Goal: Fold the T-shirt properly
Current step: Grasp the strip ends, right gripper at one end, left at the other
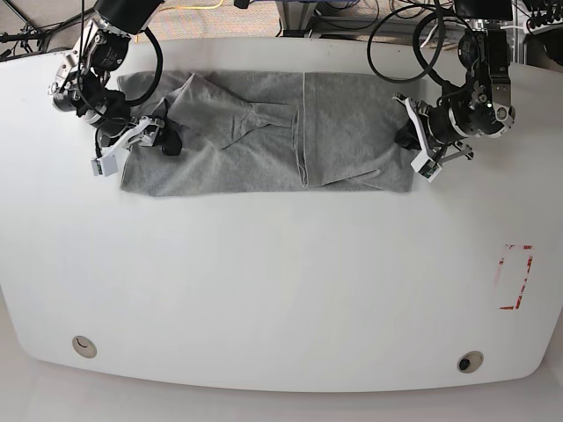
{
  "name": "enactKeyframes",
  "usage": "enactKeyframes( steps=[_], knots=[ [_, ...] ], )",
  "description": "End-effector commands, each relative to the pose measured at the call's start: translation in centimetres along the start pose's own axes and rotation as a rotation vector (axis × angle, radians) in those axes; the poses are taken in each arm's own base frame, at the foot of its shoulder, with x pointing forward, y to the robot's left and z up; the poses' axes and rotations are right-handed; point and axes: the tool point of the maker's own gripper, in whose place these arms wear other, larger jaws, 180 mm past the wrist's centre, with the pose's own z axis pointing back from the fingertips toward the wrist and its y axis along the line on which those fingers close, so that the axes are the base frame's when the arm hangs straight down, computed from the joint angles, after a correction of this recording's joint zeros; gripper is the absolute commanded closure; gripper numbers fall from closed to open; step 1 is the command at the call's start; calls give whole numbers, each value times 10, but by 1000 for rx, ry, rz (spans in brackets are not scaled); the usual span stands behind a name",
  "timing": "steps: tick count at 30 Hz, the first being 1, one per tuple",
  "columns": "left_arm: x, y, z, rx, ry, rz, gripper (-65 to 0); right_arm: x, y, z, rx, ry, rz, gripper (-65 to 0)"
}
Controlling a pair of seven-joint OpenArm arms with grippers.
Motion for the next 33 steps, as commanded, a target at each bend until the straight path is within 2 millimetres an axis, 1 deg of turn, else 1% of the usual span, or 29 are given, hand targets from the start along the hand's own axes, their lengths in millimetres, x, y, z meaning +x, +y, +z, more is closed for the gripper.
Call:
enactKeyframes(
  steps=[1, 3, 5, 8, 9, 12, 13, 21, 24, 29, 33],
  knots=[
    [8, 5, 4, 15, -18, -14, -29, 2, -6, 4, -25, 17, 19, -499],
    [8, 5, 4, 15, -18, -14, -29, 4, -6, 4, -25, 10, 19, -485],
    [8, 5, 4, 15, -18, -14, -29, 8, -6, 4, -25, -7, 23, -420],
    [8, 5, 4, 15, -18, -14, -29, 11, -8, 6, -29, -22, 26, -268],
    [8, 5, 4, 15, -18, -14, -29, 12, -8, 6, -29, -25, 26, -195],
    [8, 5, 4, 15, -18, -14, -29, 13, -9, 7, -33, -24, 32, -24],
    [8, 5, 4, 15, -18, -14, -29, 14, -11, 8, -38, -23, 37, 0],
    [9, 4, 2, 12, -20, -13, -29, 14, -12, 10, -42, -23, 41, 0],
    [8, -1, -1, 3, -9, -29, -29, 20, -8, 14, -47, -40, 66, 0],
    [5, -9, -10, 11, 52, -116, -29, 30, -3, 27, -81, -67, 98, 0],
    [3, -19, -23, 4, 88, -147, -29, 40, 9, 34, -93, -105, 118, 0]
  ],
)
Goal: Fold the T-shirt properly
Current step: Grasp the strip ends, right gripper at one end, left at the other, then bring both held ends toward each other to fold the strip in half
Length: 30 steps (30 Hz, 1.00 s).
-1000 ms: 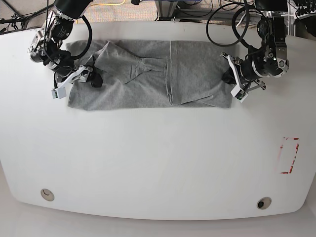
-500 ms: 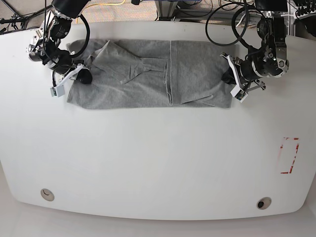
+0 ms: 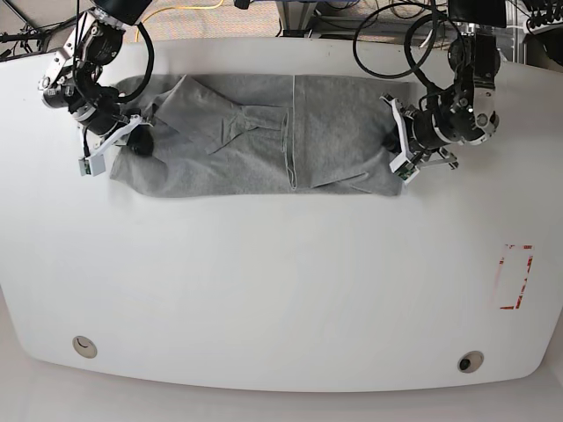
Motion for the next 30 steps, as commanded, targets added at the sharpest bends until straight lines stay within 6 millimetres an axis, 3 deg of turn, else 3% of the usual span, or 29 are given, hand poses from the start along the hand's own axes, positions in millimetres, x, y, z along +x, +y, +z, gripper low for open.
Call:
enactKeyframes(
  steps=[1, 4, 16, 30],
  knots=[
    [-9, -4, -7, 5, 51, -2, -29, 23, 10, 10, 0, -72, 38, 0],
    [-15, -4, -15, 15, 84, 1, -29, 29, 19, 14, 0, -80, 71, 0],
    [-27, -13, -45, 40, 204, -3, -29, 33, 120, -18, 95, -31, 356, 0],
    [-11, -40, -61, 29, 238, -113, -29, 37, 206, -39, 269, -71, 402, 0]
  ],
)
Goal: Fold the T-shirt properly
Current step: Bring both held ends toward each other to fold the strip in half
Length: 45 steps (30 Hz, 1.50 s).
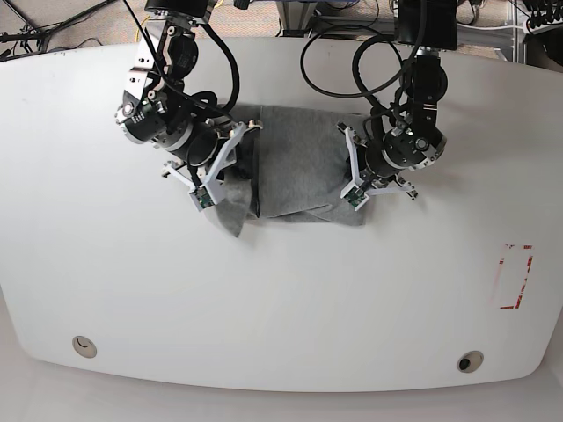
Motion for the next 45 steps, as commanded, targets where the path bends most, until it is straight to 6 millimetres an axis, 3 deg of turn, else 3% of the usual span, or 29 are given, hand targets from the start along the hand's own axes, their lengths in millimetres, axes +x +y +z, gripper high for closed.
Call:
enactKeyframes(
  steps=[1, 17, 25, 32, 45],
  knots=[
    [-59, -23, -5, -53, 246, -49, -29, 29, 13, 0, 35, -96, 25, 0],
    [-54, -30, -7, -67, 233, -46, -29, 35, 15, -26, 98, -110, -21, 0],
    [-53, -31, -7, -68, 232, -45, -31, 38, 15, -27, 103, -118, -16, 0],
    [-54, -30, -7, -67, 233, -46, -31, 50, 35, -23, 211, -189, -65, 0],
    [-54, -30, -7, -67, 235, -48, -31, 45, 40, -34, 267, -183, -121, 0]
  ],
)
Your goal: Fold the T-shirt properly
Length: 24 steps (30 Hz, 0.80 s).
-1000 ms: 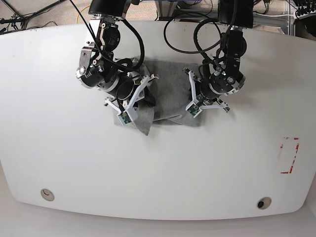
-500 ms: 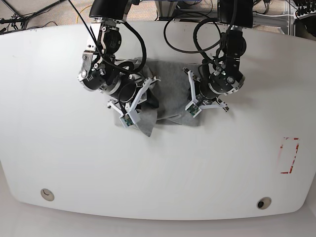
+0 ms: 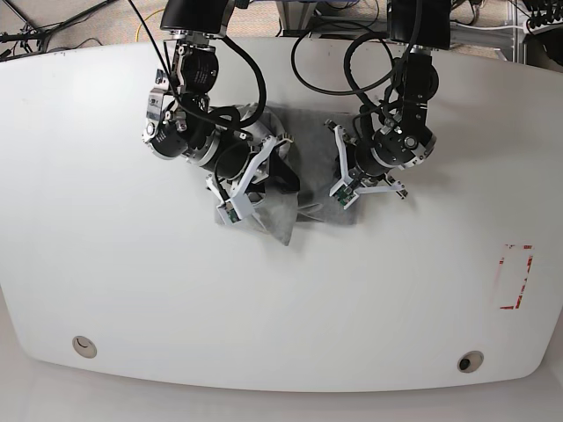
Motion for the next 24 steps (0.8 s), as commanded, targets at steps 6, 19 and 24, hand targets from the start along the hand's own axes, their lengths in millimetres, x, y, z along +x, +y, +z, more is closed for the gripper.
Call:
enactKeyframes(
  steps=[6, 19, 24],
  knots=[
    [-61, -21, -3, -55, 247, -41, -31, 18, 3, -8, 37, -76, -20, -46],
    [-59, -22, -4, -58, 242, -39, -31, 27, 44, -17, 126, -72, 80, -482],
    [-58, -22, -4, -60, 240, -38, -32, 35, 50, -8, 119, -102, 108, -495]
  ],
)
